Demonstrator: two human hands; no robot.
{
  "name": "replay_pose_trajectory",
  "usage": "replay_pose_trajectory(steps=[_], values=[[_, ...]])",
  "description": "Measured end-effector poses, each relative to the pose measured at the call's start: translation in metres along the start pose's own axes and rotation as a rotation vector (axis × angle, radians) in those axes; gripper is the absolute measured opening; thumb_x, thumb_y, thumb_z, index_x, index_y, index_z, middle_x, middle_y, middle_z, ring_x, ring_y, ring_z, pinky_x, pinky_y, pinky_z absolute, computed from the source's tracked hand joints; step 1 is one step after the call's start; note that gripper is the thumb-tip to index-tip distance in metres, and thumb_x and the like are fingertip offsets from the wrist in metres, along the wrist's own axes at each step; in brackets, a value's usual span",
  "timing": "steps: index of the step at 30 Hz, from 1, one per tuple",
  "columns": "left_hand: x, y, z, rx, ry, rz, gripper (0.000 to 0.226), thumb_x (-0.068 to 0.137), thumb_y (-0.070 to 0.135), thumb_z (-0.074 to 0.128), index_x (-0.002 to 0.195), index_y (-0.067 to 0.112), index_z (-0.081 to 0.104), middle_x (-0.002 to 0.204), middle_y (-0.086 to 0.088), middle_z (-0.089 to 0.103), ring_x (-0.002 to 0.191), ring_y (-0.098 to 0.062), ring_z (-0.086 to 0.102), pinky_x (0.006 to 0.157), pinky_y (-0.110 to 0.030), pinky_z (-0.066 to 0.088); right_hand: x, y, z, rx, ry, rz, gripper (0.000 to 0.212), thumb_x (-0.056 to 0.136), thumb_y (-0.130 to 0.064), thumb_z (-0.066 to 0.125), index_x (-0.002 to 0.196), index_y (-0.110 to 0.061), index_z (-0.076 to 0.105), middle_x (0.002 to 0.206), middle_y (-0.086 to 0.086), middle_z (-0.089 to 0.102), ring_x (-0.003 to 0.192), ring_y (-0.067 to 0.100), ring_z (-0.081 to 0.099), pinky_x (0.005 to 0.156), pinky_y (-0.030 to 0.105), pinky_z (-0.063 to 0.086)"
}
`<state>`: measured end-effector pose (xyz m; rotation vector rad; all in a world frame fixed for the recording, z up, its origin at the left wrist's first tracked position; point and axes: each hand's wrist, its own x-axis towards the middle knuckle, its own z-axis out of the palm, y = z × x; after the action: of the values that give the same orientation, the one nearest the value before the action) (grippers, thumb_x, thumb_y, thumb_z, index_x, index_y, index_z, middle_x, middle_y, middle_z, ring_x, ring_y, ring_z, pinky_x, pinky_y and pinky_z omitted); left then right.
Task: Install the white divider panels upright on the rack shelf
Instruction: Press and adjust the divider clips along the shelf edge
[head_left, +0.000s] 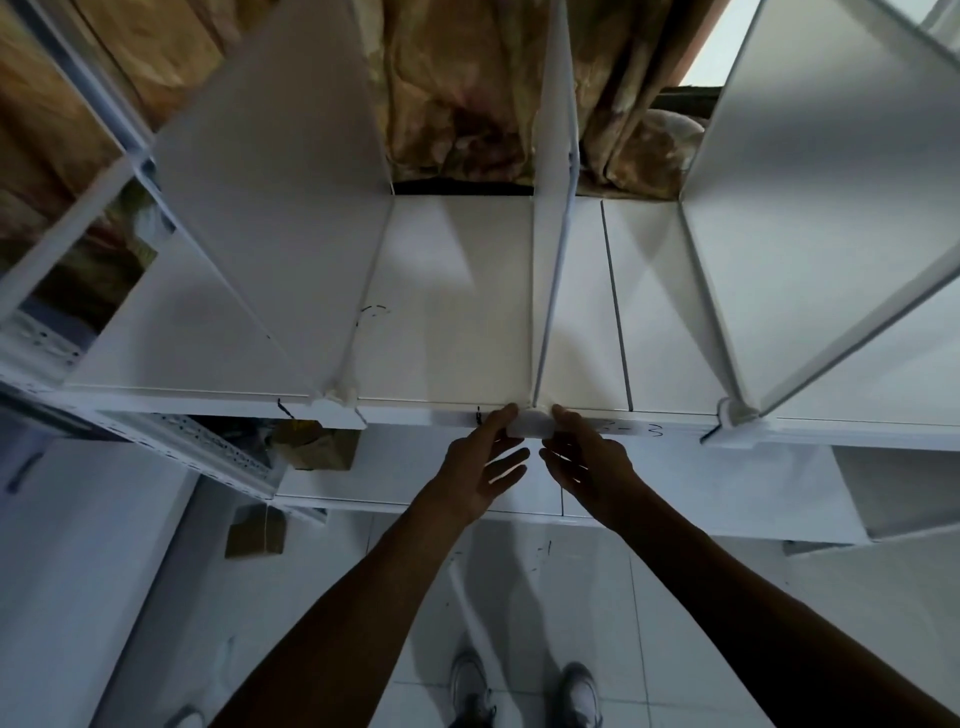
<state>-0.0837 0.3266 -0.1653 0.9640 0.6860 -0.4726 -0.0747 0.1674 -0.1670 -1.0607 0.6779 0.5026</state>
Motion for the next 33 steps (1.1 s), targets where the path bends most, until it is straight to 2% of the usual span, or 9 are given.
replay_pose_trajectory(steps=[4,8,13,16,23,26,29,33], values=[[0.004,-0.001,0.0,0.041,0.027,0.028,0.04,0.085,0.035,0.07,0.115,0.008,0.064,0.108,-0.011,0.071,0.104,-0.025,0.067,0.083,-0.035,0.055,0.002,0.001,0.0,-0.031,0.011,-0.013,0.047,0.08,-0.036,0.077,0.107,0.0,0.066,0.108,0.017,0.072,0.103,0.028,0.069,0.086,0.032,0.056],[0.009,-0.005,0.002,0.001,0.058,0.053,0.031,0.084,0.031,0.072,0.103,0.006,0.067,0.1,-0.014,0.072,0.095,-0.025,0.068,0.081,-0.032,0.055,0.001,0.0,0.001,-0.04,0.006,-0.013,0.047,0.08,-0.036,0.076,0.106,0.001,0.066,0.108,0.019,0.072,0.103,0.028,0.069,0.092,0.034,0.056],[0.016,-0.007,0.0,-0.052,0.046,0.076,0.04,0.084,0.027,0.073,0.114,0.001,0.065,0.109,-0.02,0.07,0.1,-0.028,0.068,0.089,-0.034,0.055,0.0,0.0,0.006,0.016,0.025,-0.015,0.043,0.082,-0.032,0.075,0.104,0.003,0.064,0.108,0.022,0.069,0.094,0.026,0.069,0.089,0.032,0.056],[0.016,-0.004,0.0,-0.074,0.047,0.069,0.038,0.083,0.025,0.074,0.111,0.001,0.066,0.111,-0.022,0.07,0.099,-0.028,0.067,0.09,-0.035,0.055,0.001,-0.001,0.006,0.022,0.028,-0.02,0.041,0.081,-0.031,0.076,0.103,0.002,0.064,0.105,0.022,0.068,0.093,0.025,0.068,0.09,0.032,0.056],[0.018,-0.003,-0.003,-0.081,0.066,0.068,0.033,0.081,0.023,0.076,0.104,0.0,0.069,0.109,-0.023,0.071,0.098,-0.028,0.068,0.092,-0.036,0.055,0.0,0.003,0.011,0.089,0.042,-0.022,0.051,0.078,-0.029,0.079,0.113,0.005,0.063,0.107,0.022,0.068,0.093,0.024,0.068,0.079,0.027,0.059],[0.016,-0.001,-0.003,-0.086,0.066,0.077,0.024,0.083,0.021,0.074,0.097,0.003,0.069,0.107,-0.022,0.071,0.102,-0.031,0.067,0.094,-0.037,0.054,0.0,0.003,0.013,0.107,0.057,-0.03,0.048,0.076,-0.027,0.081,0.107,0.006,0.065,0.114,0.026,0.068,0.098,0.026,0.069,0.084,0.03,0.058],[0.016,-0.001,-0.005,-0.09,0.072,0.084,0.023,0.083,0.02,0.074,0.098,0.003,0.069,0.111,-0.023,0.07,0.108,-0.034,0.066,0.094,-0.037,0.054,0.0,0.005,0.015,0.112,0.048,-0.033,0.046,0.075,-0.027,0.082,0.104,0.006,0.066,0.115,0.027,0.068,0.094,0.024,0.07,0.09,0.032,0.056],[0.017,0.001,-0.01,-0.096,0.068,0.091,0.026,0.083,0.02,0.075,0.1,0.002,0.069,0.112,-0.024,0.07,0.11,-0.035,0.066,0.095,-0.038,0.054,-0.002,0.007,0.019,0.105,0.042,-0.045,0.044,0.077,-0.026,0.081,0.103,0.006,0.066,0.104,0.023,0.067,0.09,0.023,0.067,0.09,0.031,0.056]])
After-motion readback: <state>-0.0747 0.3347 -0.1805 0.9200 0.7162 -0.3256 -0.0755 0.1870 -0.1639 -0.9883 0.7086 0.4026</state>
